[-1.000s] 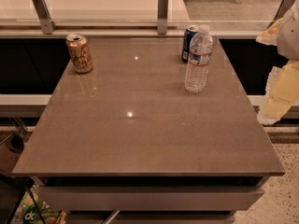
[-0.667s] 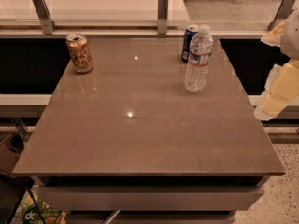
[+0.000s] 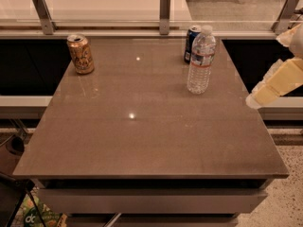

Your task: Move water bottle near orange can

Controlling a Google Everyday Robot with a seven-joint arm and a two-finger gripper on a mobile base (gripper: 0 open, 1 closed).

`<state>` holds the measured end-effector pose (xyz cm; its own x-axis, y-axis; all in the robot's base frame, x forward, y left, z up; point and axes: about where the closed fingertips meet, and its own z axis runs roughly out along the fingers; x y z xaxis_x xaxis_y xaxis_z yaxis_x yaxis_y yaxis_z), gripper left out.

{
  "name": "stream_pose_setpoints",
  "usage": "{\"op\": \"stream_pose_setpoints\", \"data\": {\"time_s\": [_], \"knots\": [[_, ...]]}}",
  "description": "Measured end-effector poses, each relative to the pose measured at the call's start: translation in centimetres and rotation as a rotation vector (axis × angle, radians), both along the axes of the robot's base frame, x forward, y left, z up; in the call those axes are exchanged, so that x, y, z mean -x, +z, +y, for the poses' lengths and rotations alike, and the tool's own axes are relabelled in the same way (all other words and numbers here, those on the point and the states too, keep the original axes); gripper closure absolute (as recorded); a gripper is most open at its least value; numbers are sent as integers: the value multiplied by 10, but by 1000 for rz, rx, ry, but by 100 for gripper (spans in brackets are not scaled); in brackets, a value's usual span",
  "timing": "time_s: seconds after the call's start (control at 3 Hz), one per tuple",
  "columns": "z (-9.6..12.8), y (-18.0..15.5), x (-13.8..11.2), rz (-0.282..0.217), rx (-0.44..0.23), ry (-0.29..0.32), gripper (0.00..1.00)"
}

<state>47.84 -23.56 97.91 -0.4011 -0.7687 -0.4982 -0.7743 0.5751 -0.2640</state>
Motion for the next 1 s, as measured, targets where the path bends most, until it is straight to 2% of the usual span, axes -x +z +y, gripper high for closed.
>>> {"op": "stream_pose_setpoints", "data": {"time_s": [0.33, 0.67, 1.0], "knots": [[-7, 5, -19, -90, -91, -92, 0], [-5, 7, -41, -187, -179, -134, 0], [5, 0, -65, -262, -283, -137, 0]]}}
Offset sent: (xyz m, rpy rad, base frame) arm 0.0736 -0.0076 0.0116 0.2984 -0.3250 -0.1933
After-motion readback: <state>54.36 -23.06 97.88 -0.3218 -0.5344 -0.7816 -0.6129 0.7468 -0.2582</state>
